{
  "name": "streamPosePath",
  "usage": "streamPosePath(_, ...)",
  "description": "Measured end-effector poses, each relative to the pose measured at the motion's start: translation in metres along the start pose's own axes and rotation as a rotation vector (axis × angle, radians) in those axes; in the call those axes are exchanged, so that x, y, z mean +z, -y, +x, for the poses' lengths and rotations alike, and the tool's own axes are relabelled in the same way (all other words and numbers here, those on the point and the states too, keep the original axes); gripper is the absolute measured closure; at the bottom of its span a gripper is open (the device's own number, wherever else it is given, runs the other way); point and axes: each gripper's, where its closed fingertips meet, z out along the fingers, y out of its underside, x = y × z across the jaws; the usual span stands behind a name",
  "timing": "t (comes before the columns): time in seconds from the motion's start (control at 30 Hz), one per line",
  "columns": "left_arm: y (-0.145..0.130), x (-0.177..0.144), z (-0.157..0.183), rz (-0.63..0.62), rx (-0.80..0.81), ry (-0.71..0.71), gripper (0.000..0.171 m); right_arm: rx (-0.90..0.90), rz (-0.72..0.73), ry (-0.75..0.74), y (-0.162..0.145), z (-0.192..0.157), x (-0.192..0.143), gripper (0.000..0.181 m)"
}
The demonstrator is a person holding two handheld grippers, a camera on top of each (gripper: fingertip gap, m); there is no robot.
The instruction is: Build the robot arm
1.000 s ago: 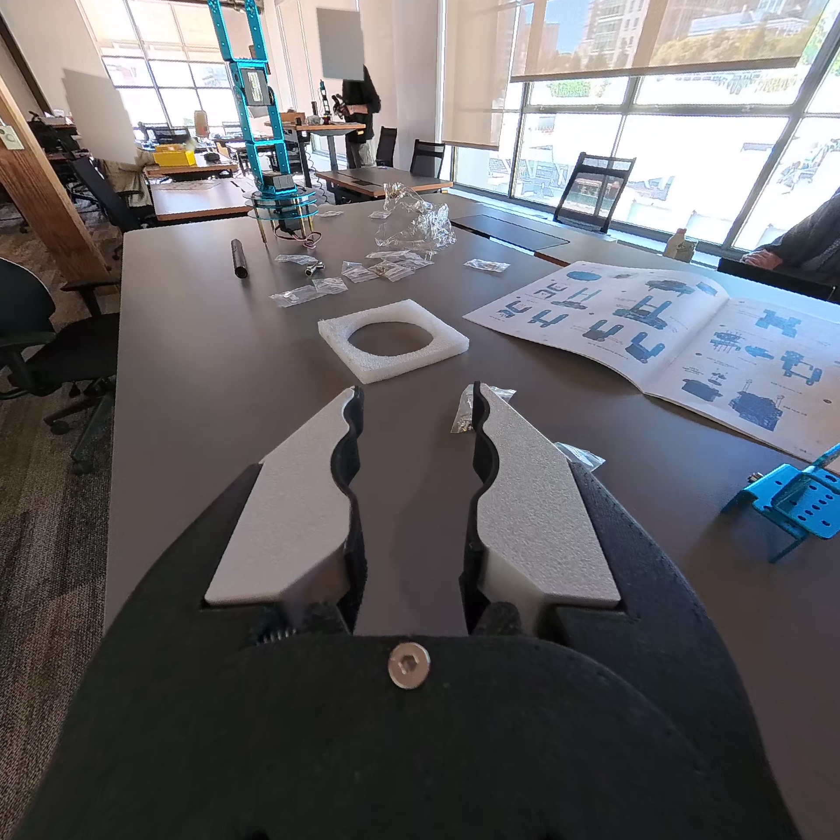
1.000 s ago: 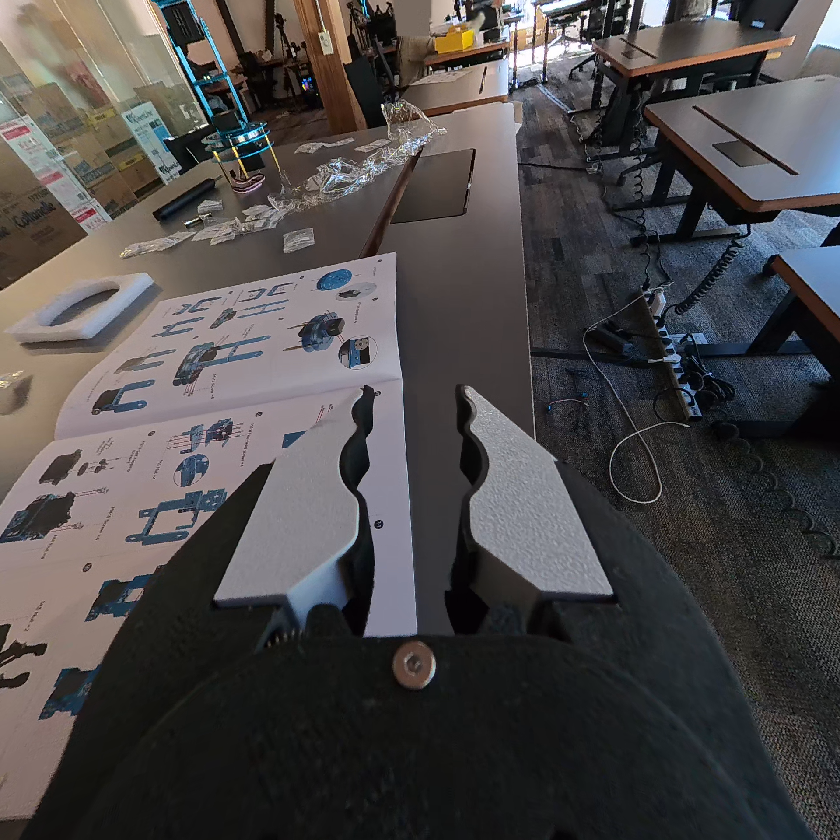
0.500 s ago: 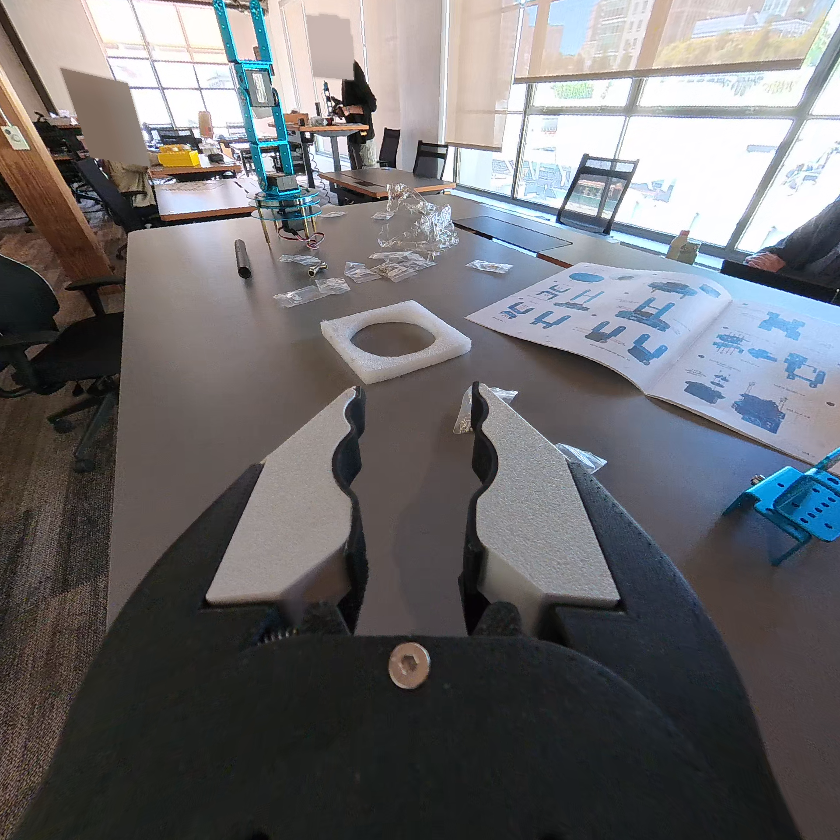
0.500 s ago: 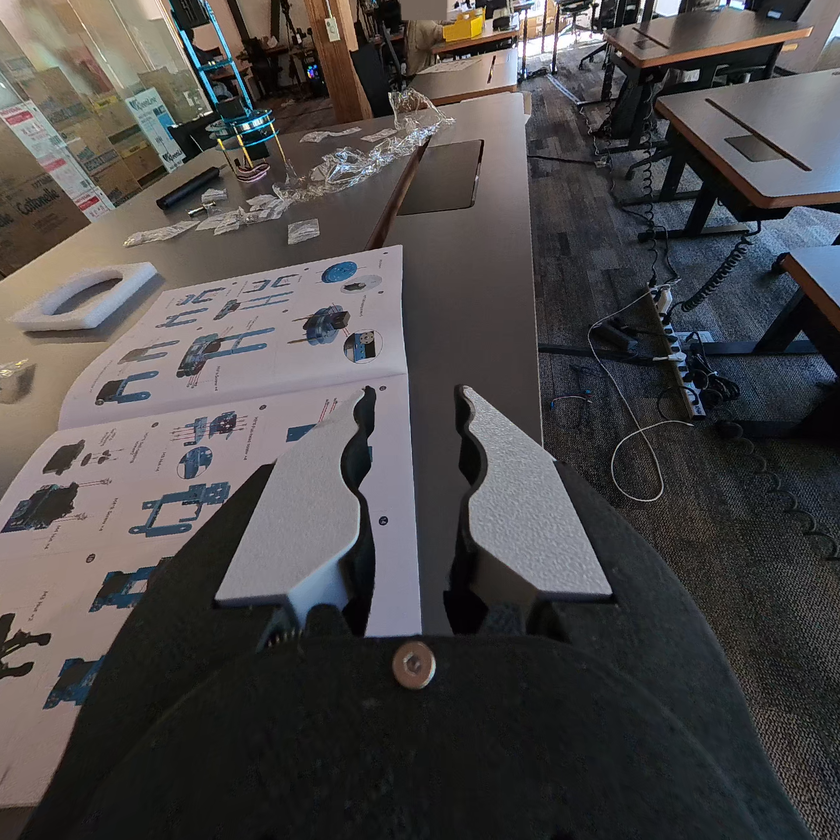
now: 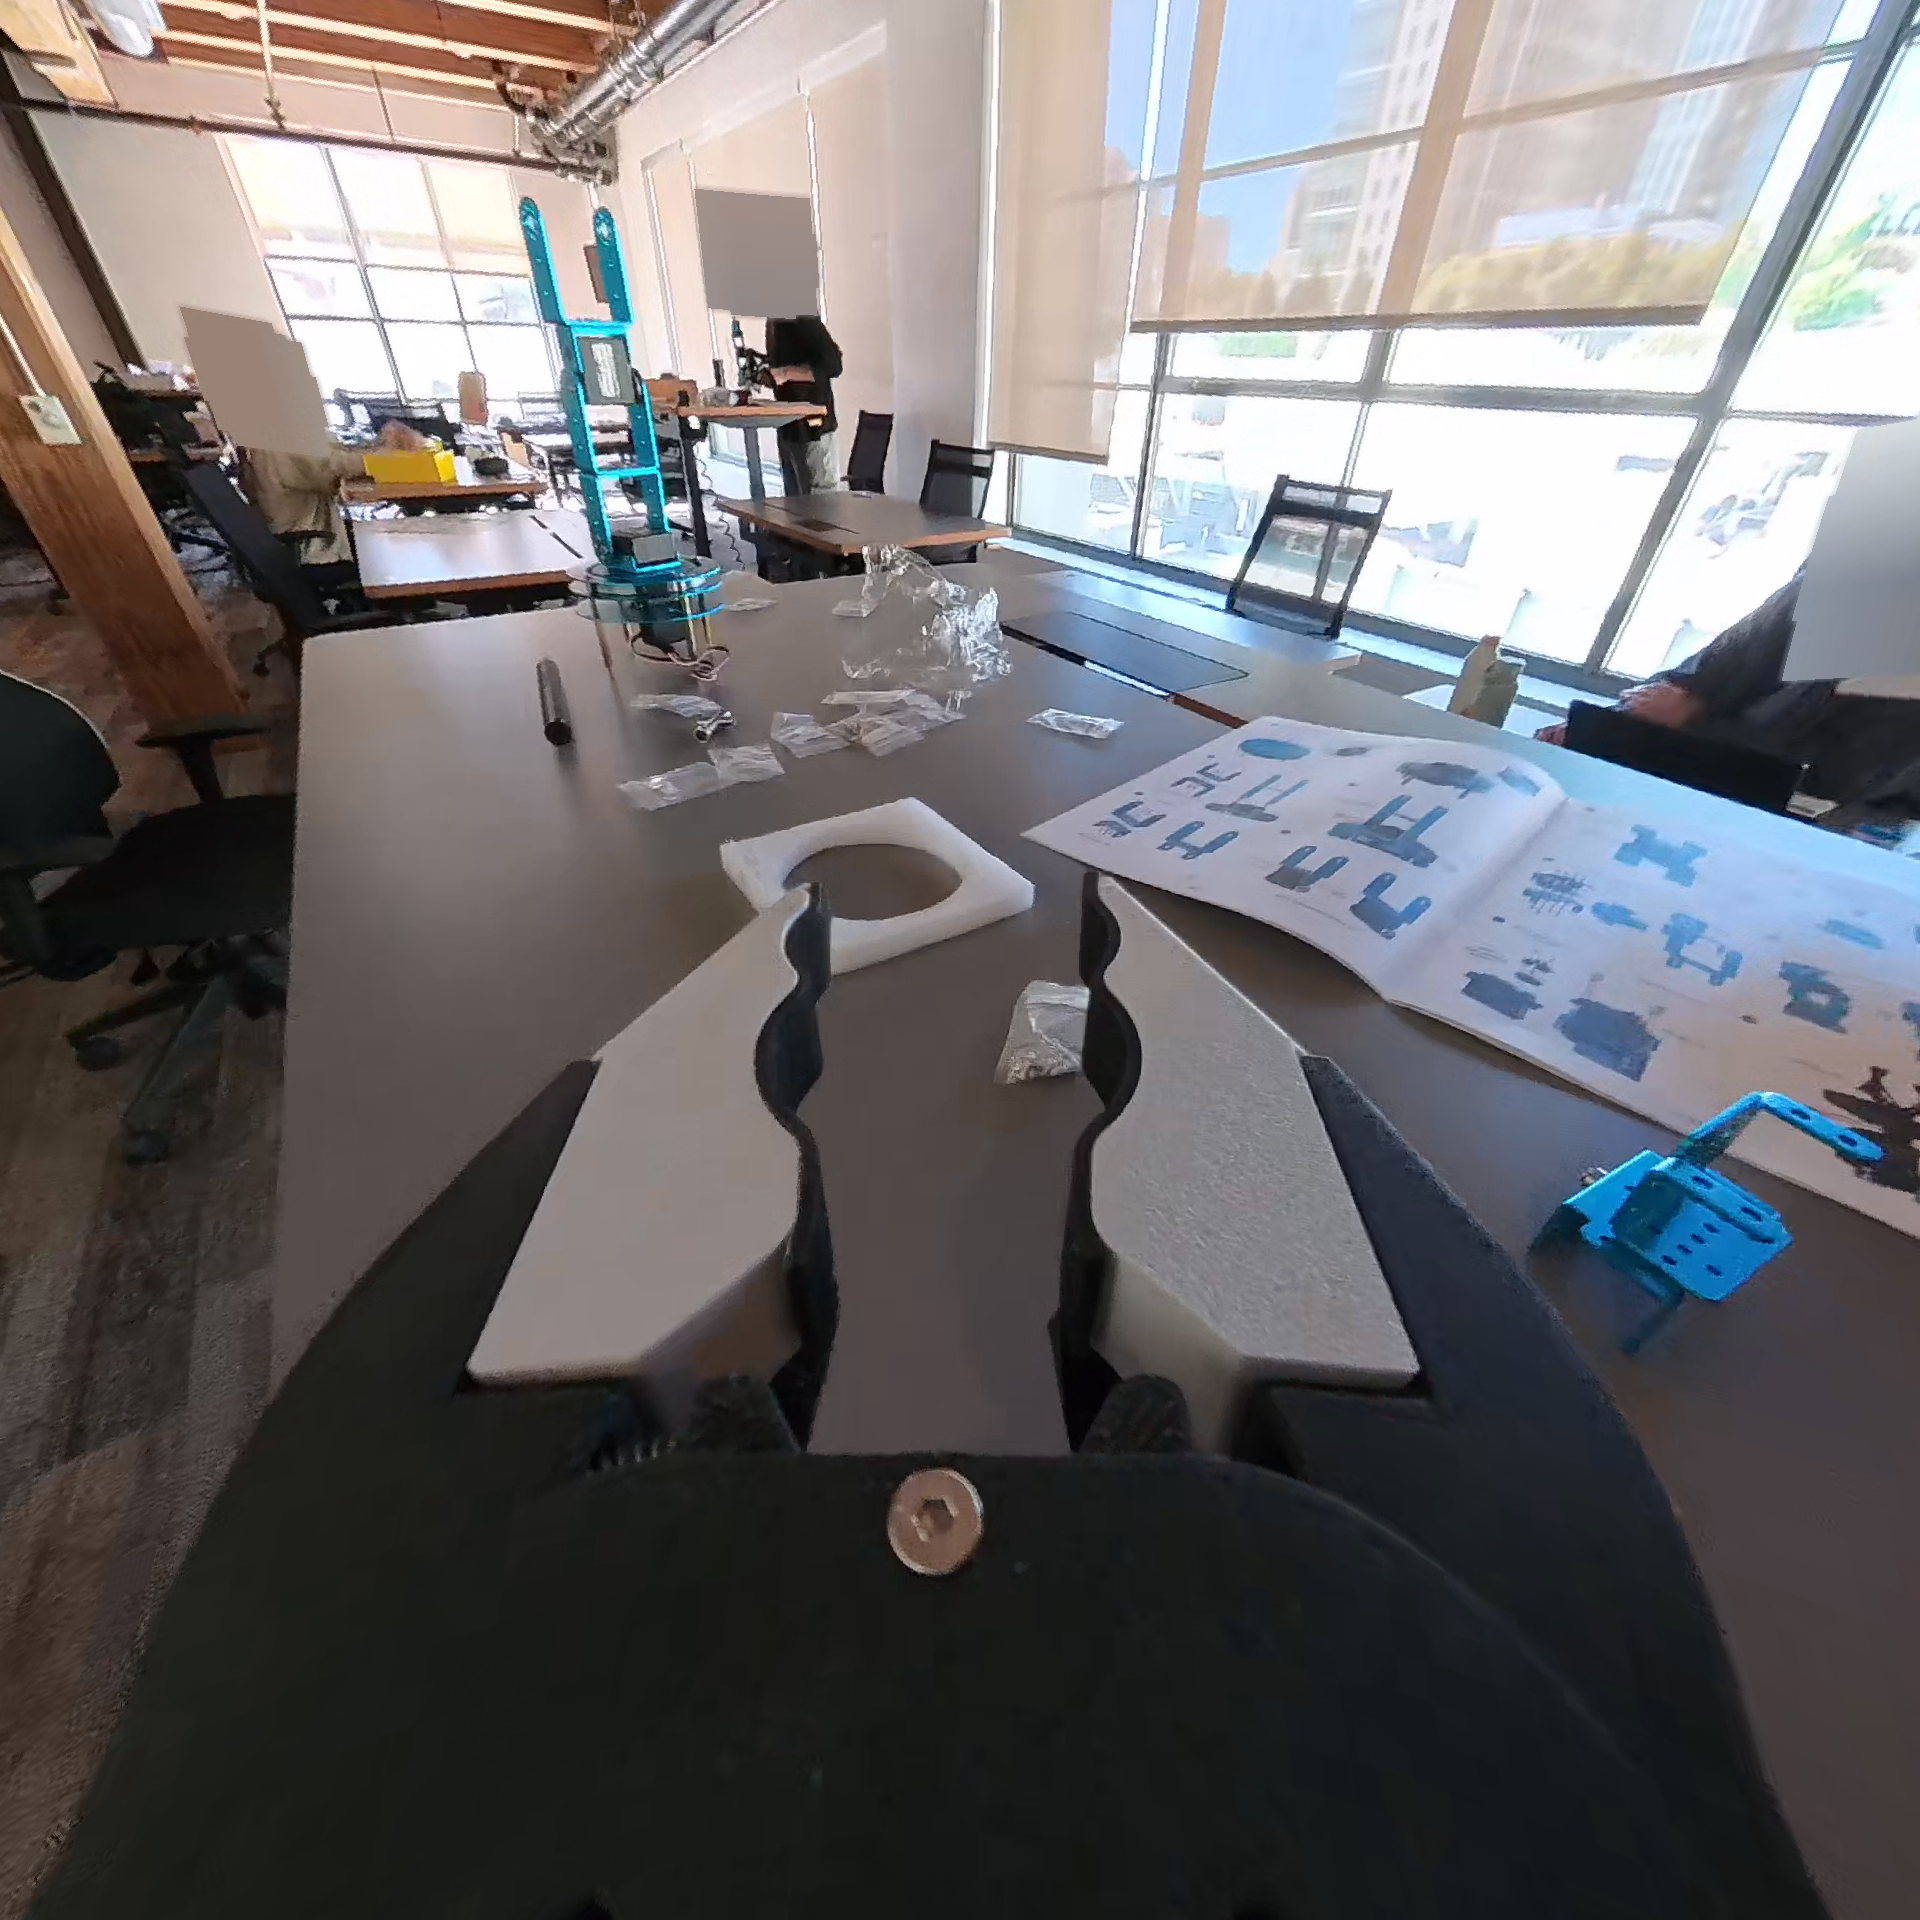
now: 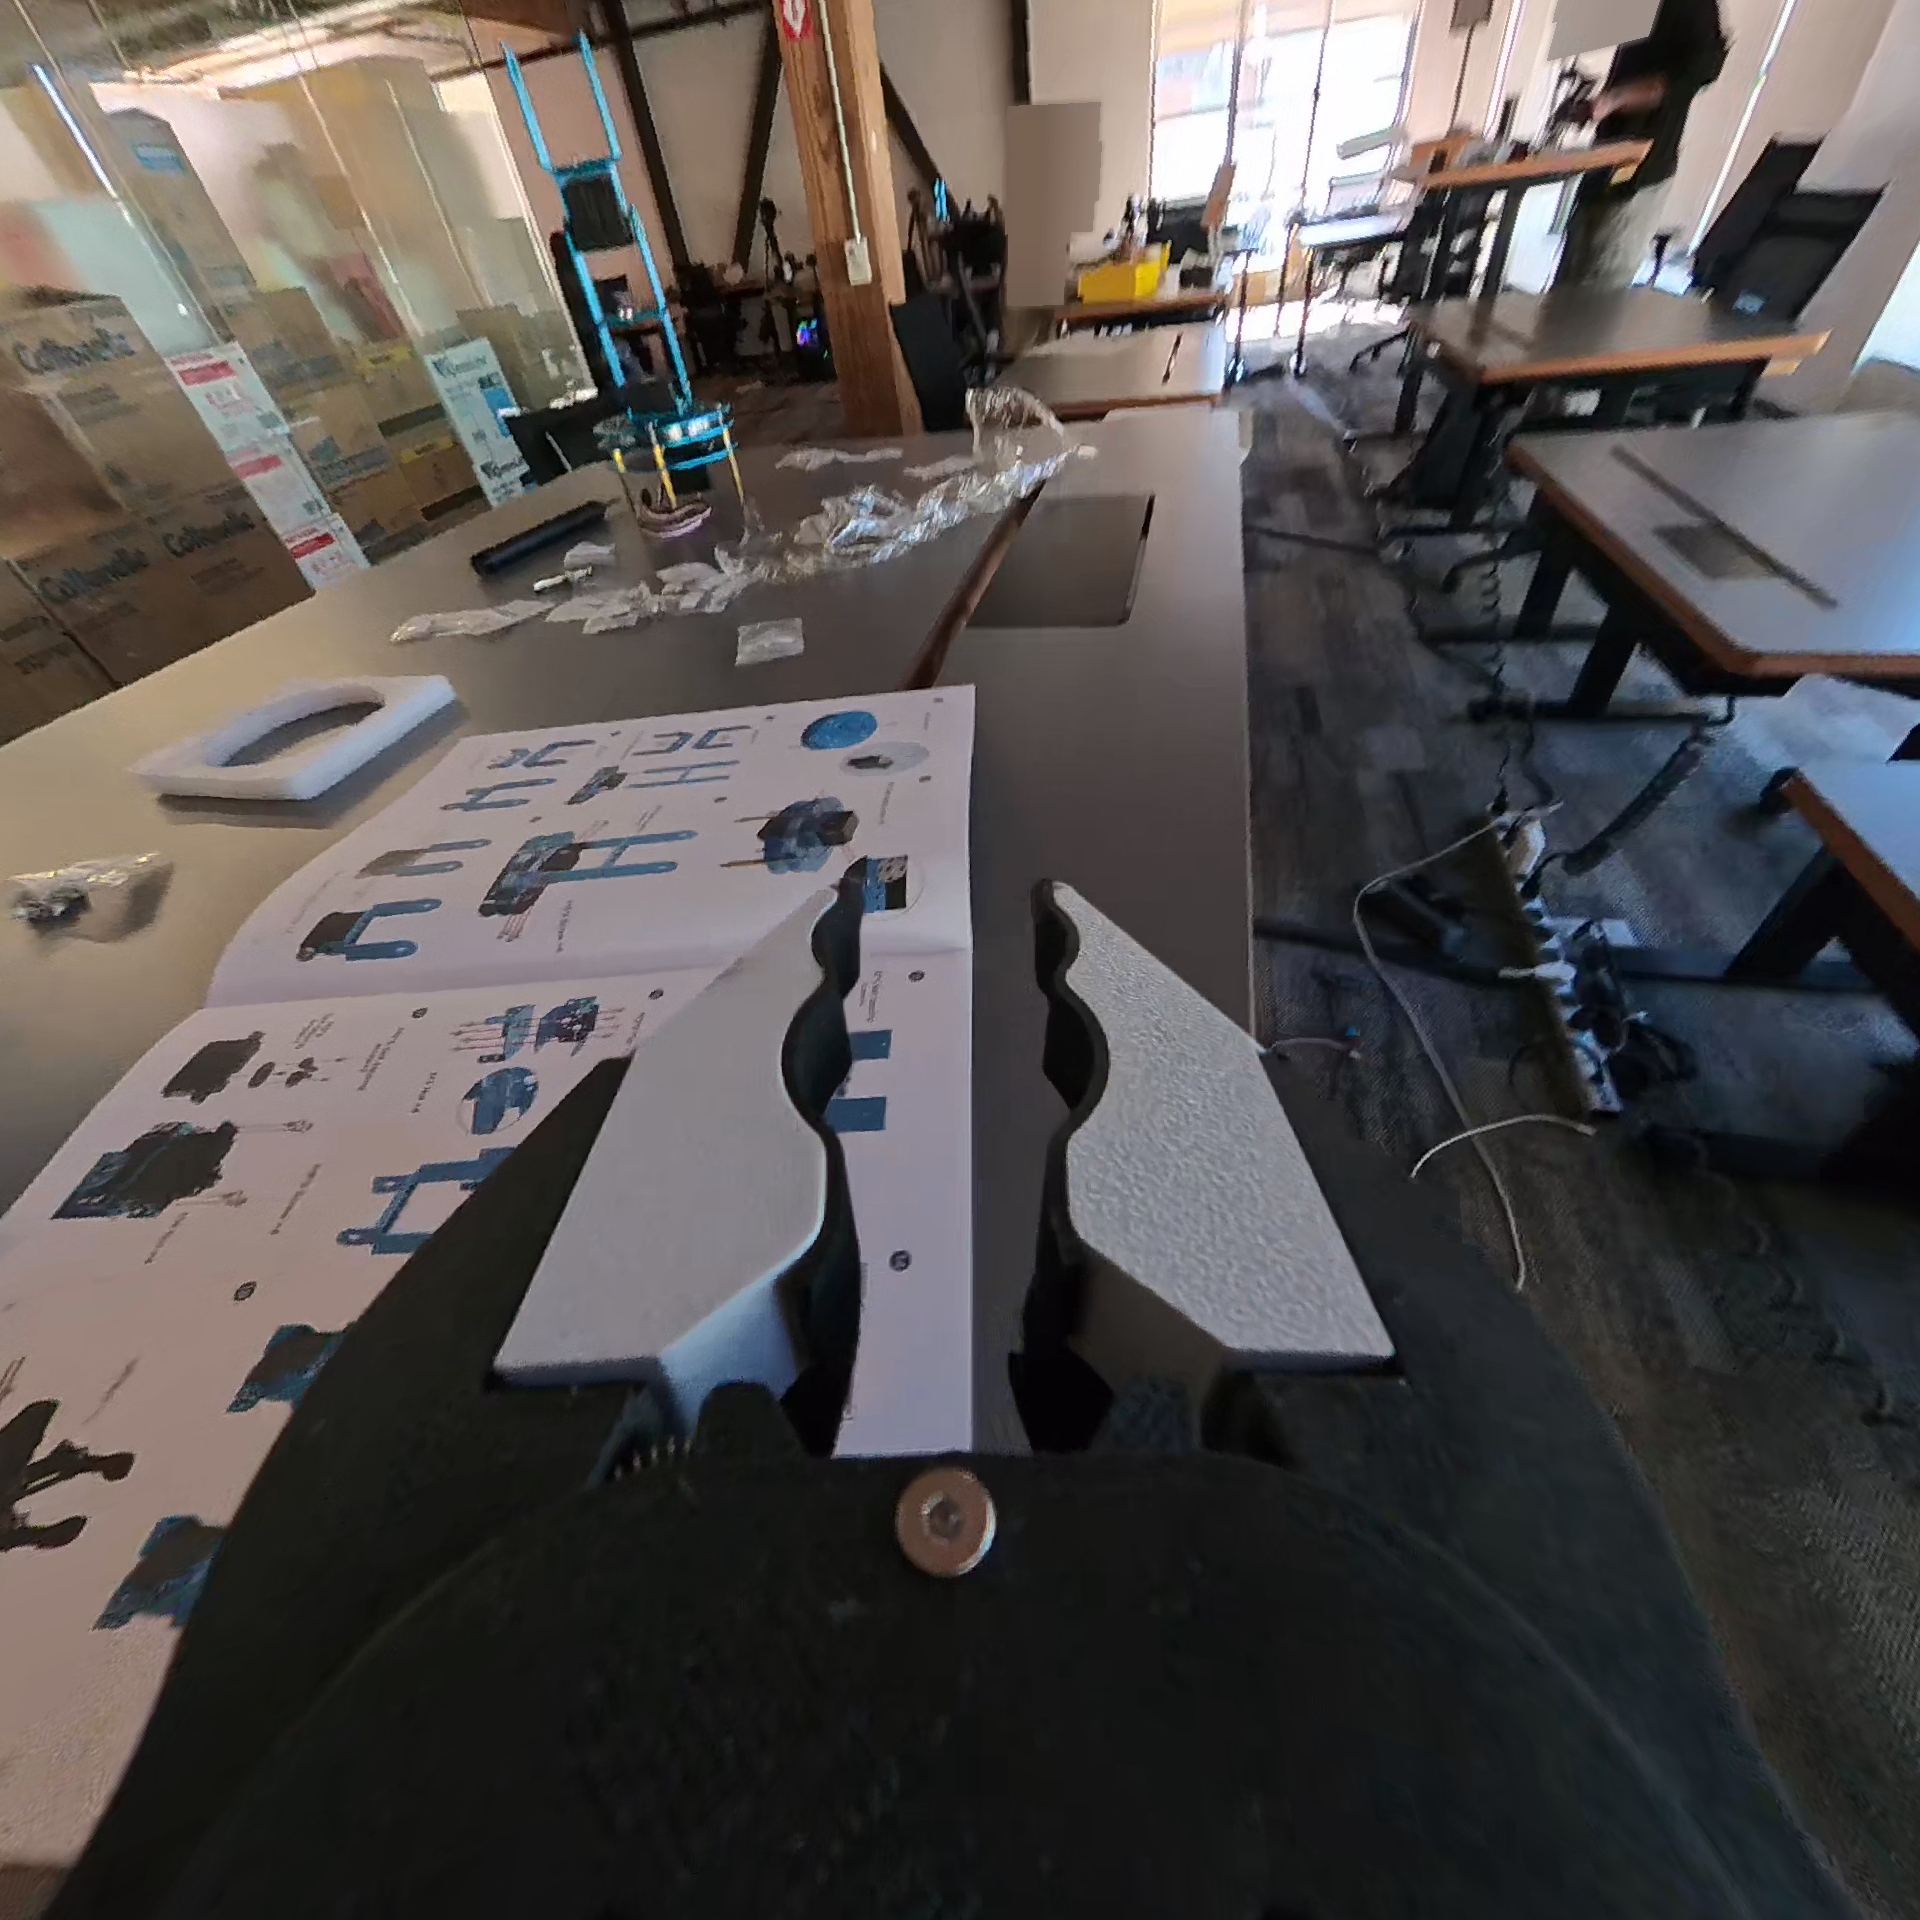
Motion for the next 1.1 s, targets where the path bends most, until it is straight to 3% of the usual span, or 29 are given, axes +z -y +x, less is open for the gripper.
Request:
streamPosePath(0.23, -0.01, 0.005, 0.002, -0.014, 0.085, -0.024, 0.127, 0.006, 0.045, -0.069, 0.002, 0.021, -0.006, 0.155)
streamPosePath(0.33, -0.002, 0.001, -0.008, -0.031, 0.159, -0.016, 0.12, -0.011, 0.048, -0.074, 0.003, 0.021, -0.005, 0.156)
streamPosePath(0.43, 0.023, -0.027, -0.016, 0.033, 0.043, 0.055, 0.119, -0.089, 0.091, -0.061, 0.01, 0.015, -0.008, 0.157)
streamPosePath(0.53, 0.05, -0.086, -0.001, 0.147, -0.053, 0.068, 0.118, -0.123, 0.168, -0.081, 0.036, 0.006, -0.034, 0.157)
streamPosePath(0.67, 0.038, -0.204, 0.002, 0.01, -0.021, 0.18, 0.113, -0.231, 0.192, -0.128, 0.067, -0.026, -0.092, 0.144)
streamPosePath(0.77, 0.022, -0.314, -0.007, -0.091, -0.003, 0.3, 0.113, -0.265, 0.163, -0.088, 0.074, -0.075, -0.133, 0.143)
streamPosePath(0.87, 0.009, -0.418, -0.032, -0.187, 0.038, 0.453, 0.111, -0.22, 0.196, -0.041, 0.086, -0.14, -0.162, 0.137)
streamPosePath(0.93, 0.012, -0.471, -0.054, -0.21, 0.043, 0.49, 0.107, -0.174, 0.254, 0.011, 0.099, -0.195, -0.172, 0.129)
streamPosePath(1.03, 0.028, -0.525, -0.088, -0.15, 0.045, 0.431, 0.104, -0.121, 0.366, 0.087, 0.12, -0.293, -0.176, 0.129)
streamPosePath(1.1, 0.036, -0.552, -0.12, -0.084, 0.036, 0.401, 0.101, -0.096, 0.431, 0.078, 0.13, -0.348, -0.17, 0.138)
